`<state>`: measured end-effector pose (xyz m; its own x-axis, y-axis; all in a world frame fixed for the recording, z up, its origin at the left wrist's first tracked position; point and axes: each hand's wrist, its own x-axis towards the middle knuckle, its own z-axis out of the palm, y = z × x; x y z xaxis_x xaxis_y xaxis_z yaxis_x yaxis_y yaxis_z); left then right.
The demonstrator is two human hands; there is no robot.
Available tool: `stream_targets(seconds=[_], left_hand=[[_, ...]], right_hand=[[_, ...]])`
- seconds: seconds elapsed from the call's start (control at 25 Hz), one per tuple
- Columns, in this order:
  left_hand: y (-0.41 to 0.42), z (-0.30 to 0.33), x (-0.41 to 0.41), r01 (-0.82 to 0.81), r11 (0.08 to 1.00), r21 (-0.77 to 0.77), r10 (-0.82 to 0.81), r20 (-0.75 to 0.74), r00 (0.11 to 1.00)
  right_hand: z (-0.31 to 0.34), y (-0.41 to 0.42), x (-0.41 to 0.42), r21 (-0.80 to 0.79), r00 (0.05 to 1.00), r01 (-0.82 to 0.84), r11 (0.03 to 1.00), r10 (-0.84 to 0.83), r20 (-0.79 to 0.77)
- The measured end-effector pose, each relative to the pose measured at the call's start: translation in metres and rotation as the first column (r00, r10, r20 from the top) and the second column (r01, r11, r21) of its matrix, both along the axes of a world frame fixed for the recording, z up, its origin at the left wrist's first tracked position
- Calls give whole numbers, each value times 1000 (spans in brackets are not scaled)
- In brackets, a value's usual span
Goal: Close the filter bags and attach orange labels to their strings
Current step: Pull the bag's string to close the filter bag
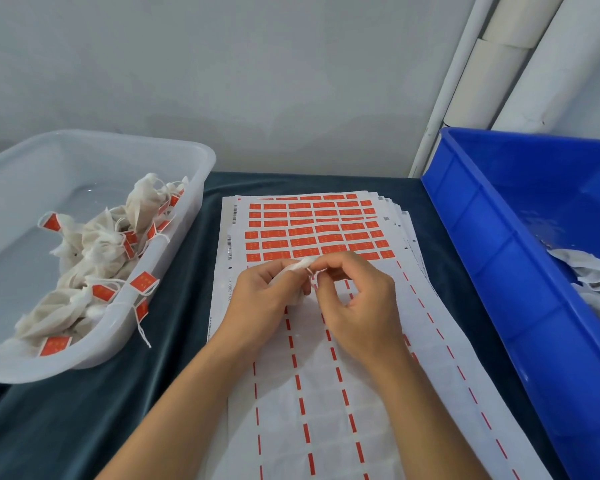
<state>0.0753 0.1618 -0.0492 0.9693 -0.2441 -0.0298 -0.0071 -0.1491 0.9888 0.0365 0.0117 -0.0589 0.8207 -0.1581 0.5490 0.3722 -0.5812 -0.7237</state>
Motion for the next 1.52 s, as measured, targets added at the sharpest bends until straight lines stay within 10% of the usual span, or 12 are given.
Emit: stream_targets(seconds=[0.84,1.52], left_hand=[[-2,0,-1,18,1000,0,-18,-4,1000],[0,6,-5,81,991,-104,-68,130,989]], right_hand=[[-3,1,5,-351,989,133,927,-101,110],[2,6,1,301,985,-8,954,60,-164]])
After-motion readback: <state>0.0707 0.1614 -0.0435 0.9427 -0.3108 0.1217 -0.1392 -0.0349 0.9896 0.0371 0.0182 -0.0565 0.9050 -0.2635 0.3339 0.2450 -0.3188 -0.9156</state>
